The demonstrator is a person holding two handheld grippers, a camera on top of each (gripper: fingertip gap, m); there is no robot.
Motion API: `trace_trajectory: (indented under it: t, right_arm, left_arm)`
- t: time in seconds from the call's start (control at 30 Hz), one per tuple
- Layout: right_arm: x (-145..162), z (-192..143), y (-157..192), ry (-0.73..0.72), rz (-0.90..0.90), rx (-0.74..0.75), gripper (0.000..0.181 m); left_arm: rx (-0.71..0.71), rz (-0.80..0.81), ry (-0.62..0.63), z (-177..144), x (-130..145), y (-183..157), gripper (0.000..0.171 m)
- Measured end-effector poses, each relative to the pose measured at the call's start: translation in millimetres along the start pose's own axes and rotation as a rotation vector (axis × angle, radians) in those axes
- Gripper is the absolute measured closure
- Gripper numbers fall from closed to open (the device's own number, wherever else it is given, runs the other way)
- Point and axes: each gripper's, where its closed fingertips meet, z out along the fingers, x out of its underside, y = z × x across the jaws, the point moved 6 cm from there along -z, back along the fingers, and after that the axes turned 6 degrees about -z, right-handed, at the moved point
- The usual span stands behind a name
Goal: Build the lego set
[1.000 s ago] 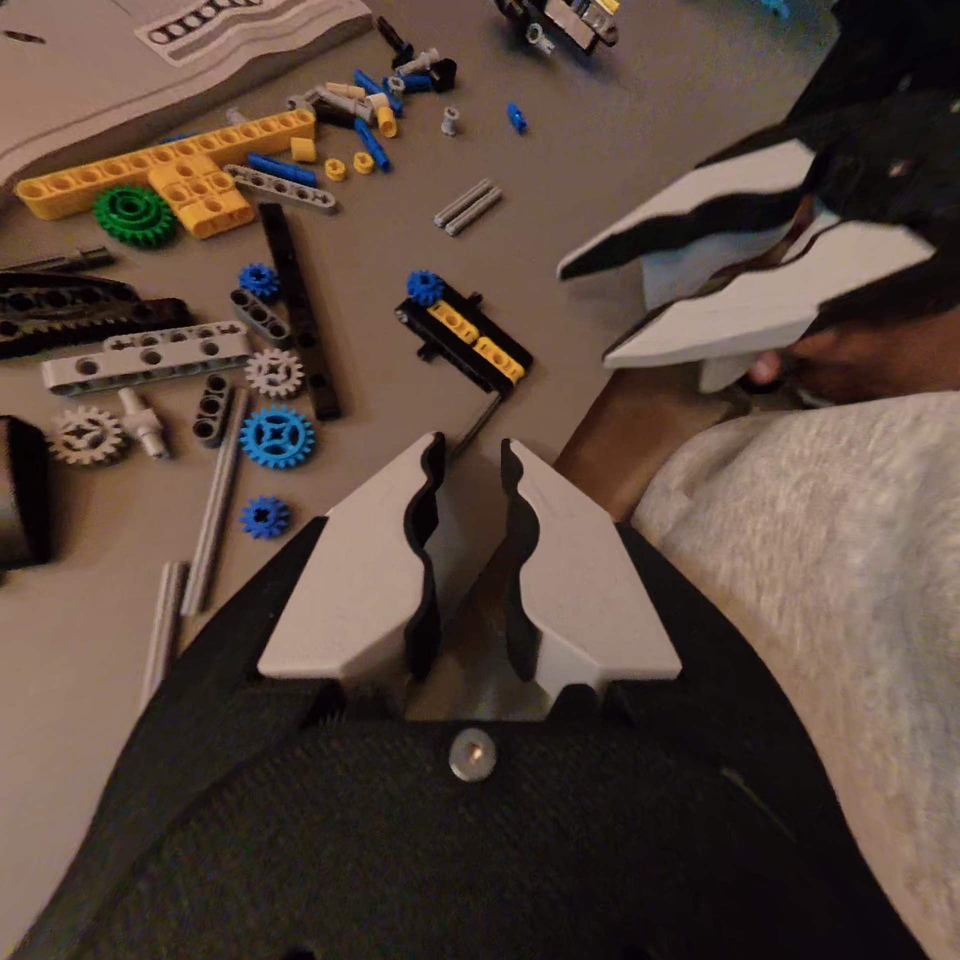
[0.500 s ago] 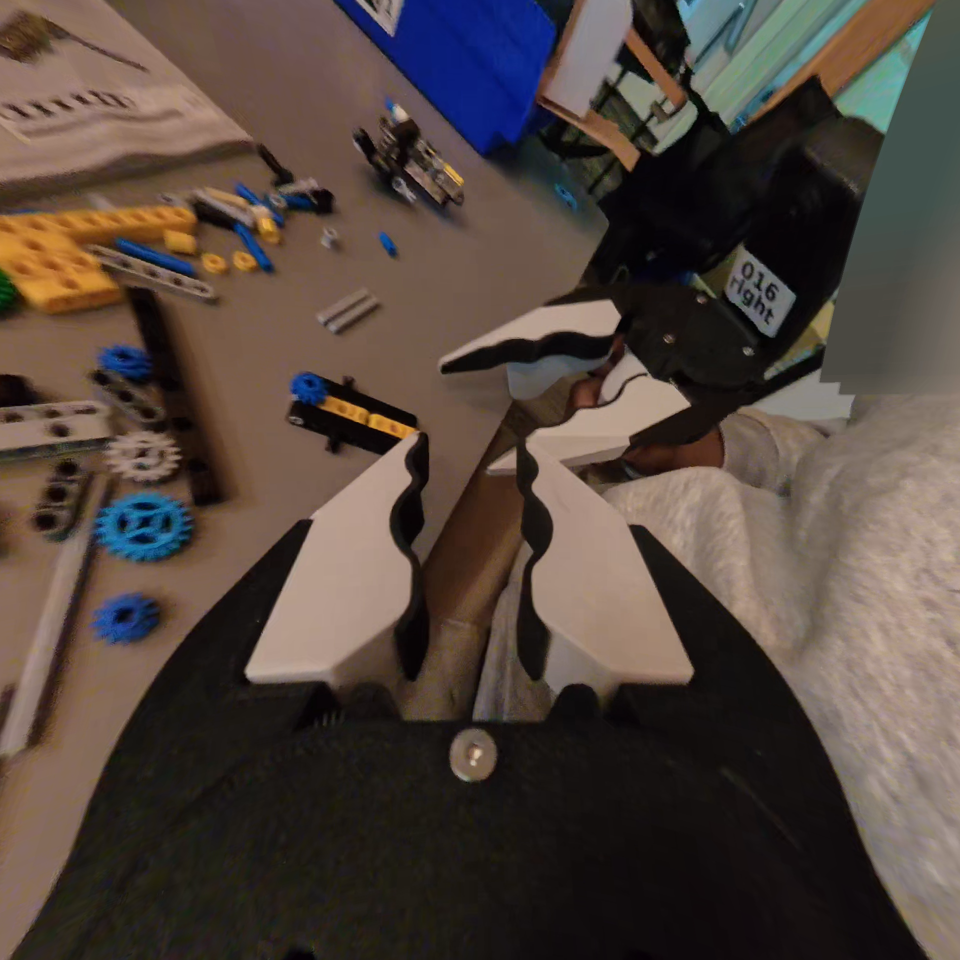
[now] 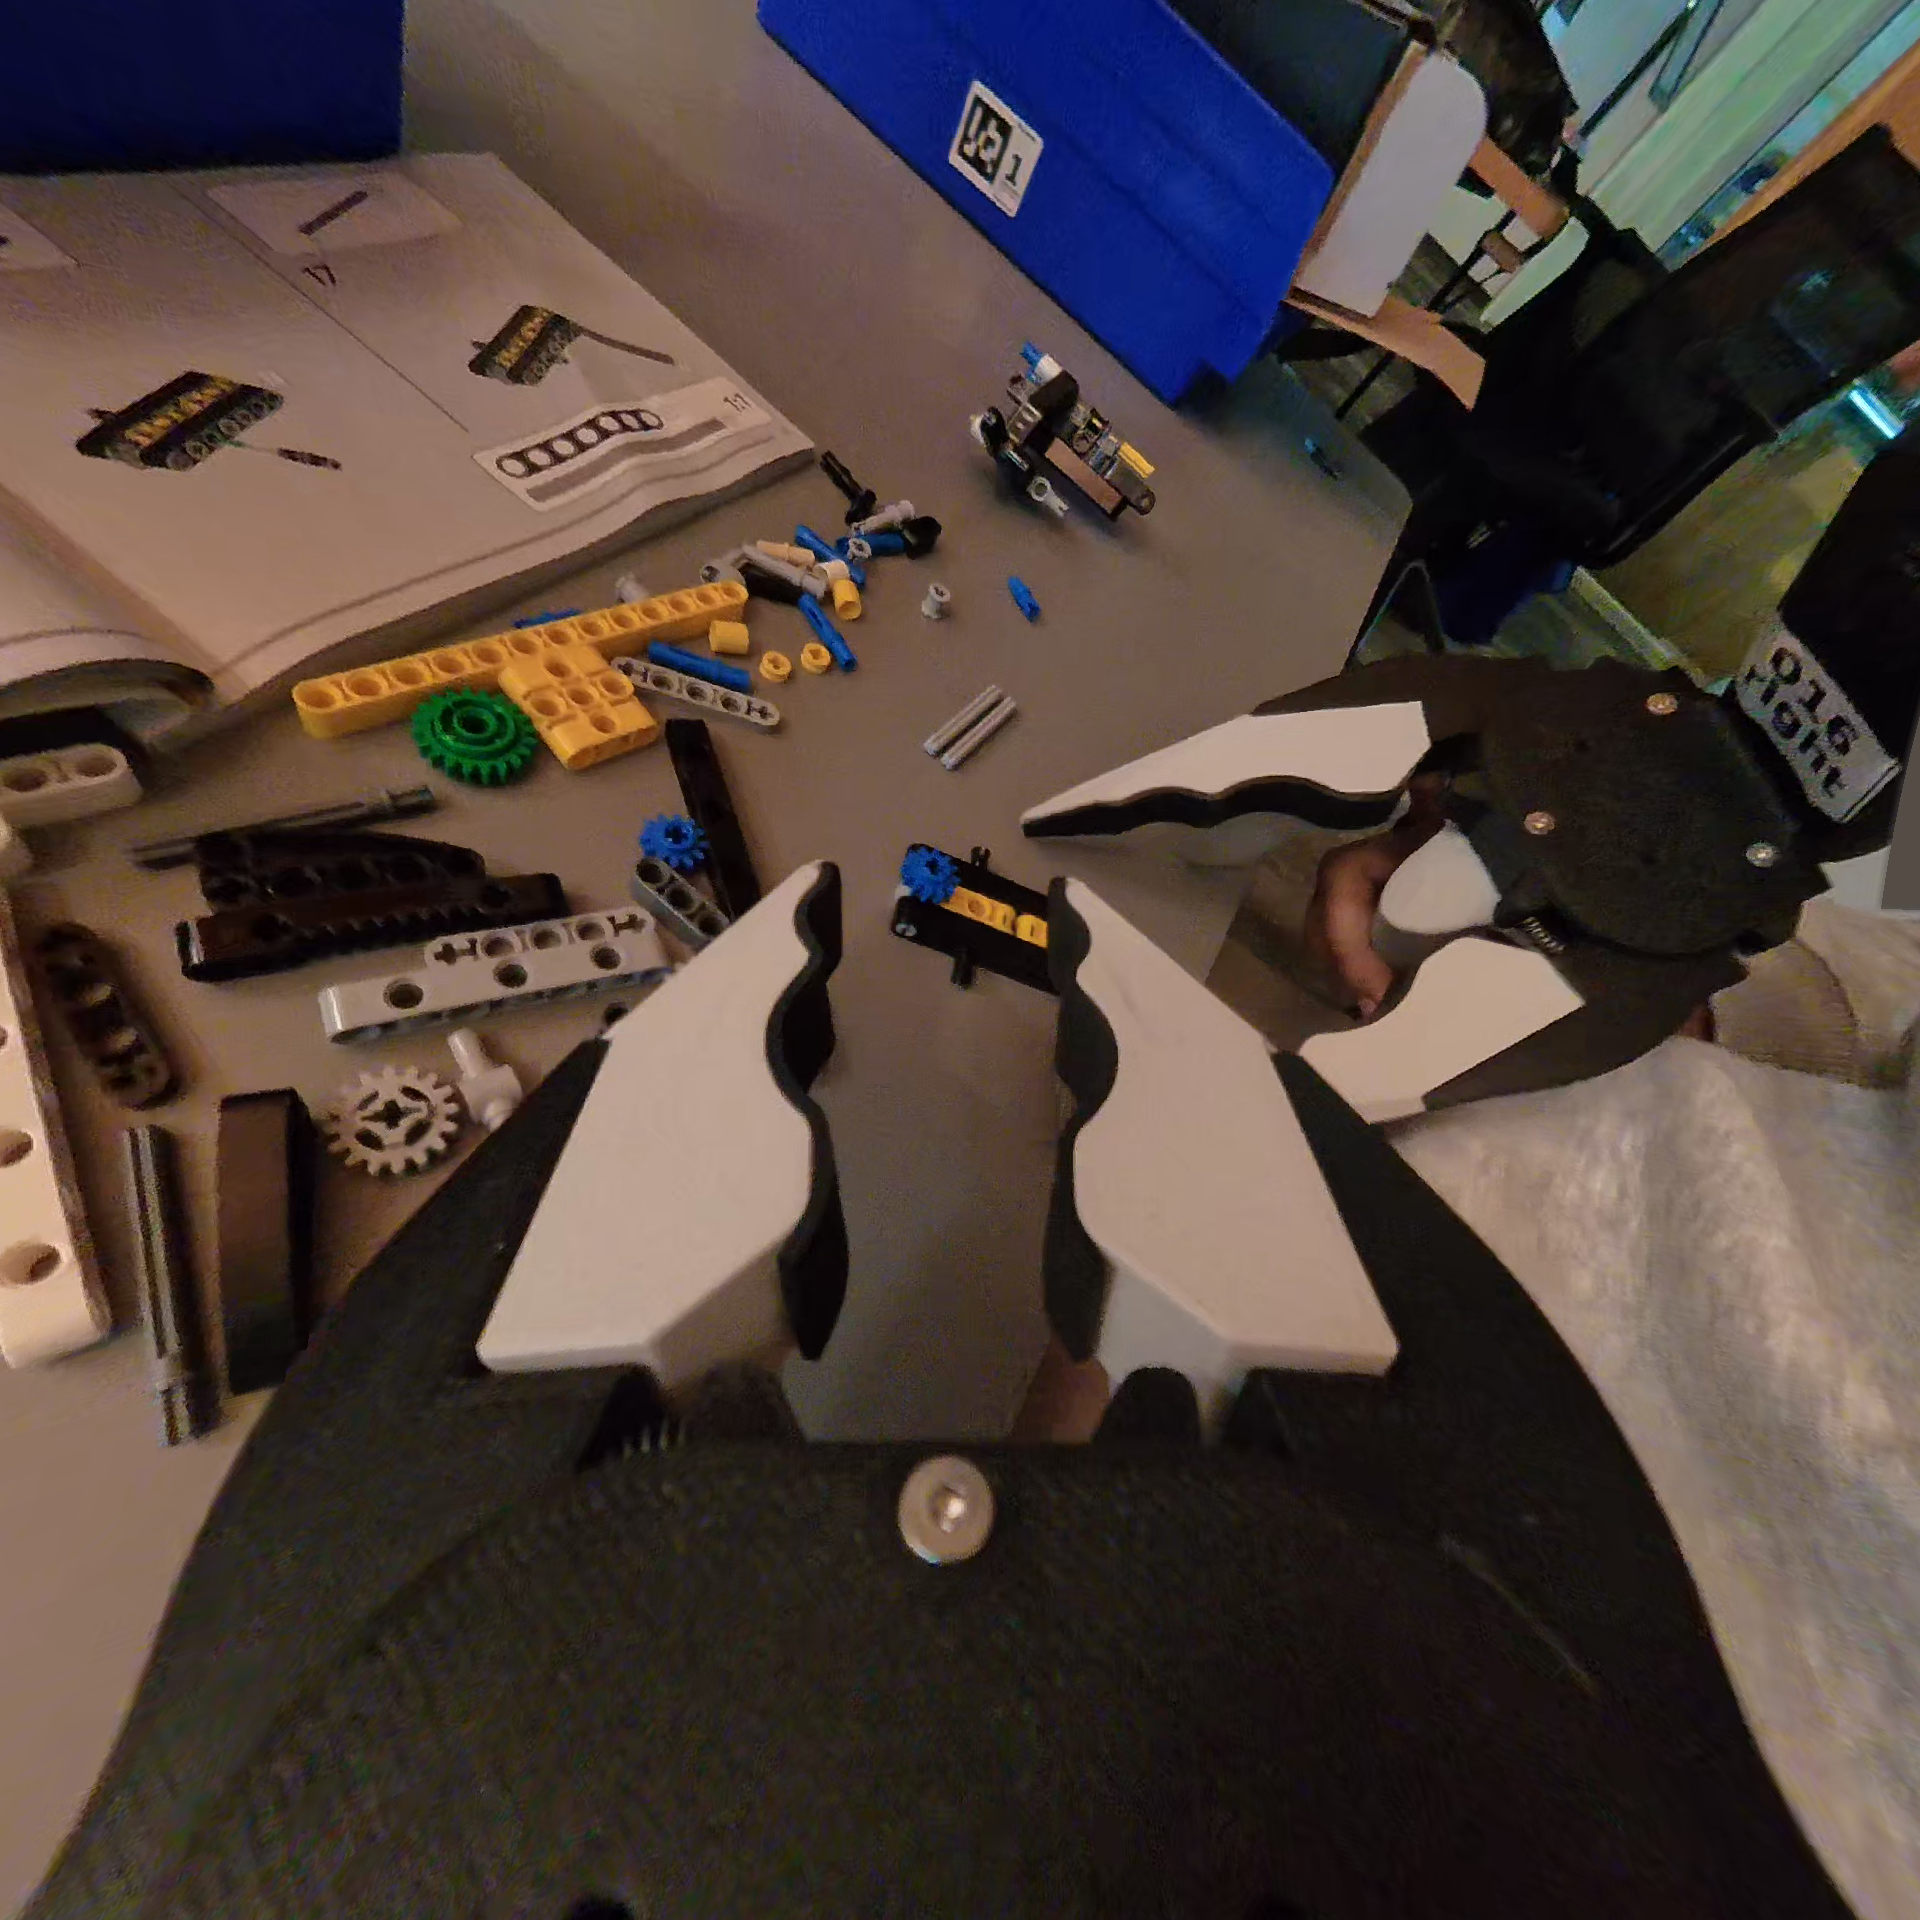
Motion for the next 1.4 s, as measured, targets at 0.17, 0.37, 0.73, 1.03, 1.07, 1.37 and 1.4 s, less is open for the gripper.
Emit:
trace_trajectory:
  t: [0.17,0.37,0.73,1.03,1.07,1.37,1.4]
  right_arm:
    - [-6.3,-5.9,4.6,-0.005,-0.022,0.002,0.105]
    - [-8.8,-8.4,-4.8,-0.026,0.082,-0.024,0.115]
    - [-6.1,7.2,-16.4,0.086,0.095,-0.017,0.138]
    - [-3.5,5.8,-23.6,0.100,0.053,-0.020,0.157]
    - [-3.3,5.7,-23.8,0.098,0.052,-0.023,0.158]
    - [0.5,4.0,-32.2,0.070,0.055,-0.031,0.158]
    - [0.8,3.6,-33.7,0.066,0.055,-0.039,0.158]
  left_arm:
    - [0.004,0.016,-0.008,1.4,0.7,3.8,0.132]
    - [0.038,-0.009,-0.059,-2.6,-1.0,4.2,0.133]
    - [-0.043,0.022,0.067,23.5,1.1,0.5,0.133]
    - [-0.148,0.049,0.160,39.5,2.9,4.5,0.154]
    - [-0.155,0.043,0.157,39.0,2.1,6.2,0.156]
    - [-0.192,0.059,0.093,33.8,-7.9,13.5,0.155]
    - [-0.174,0.072,0.082,33.0,-8.9,11.8,0.151]
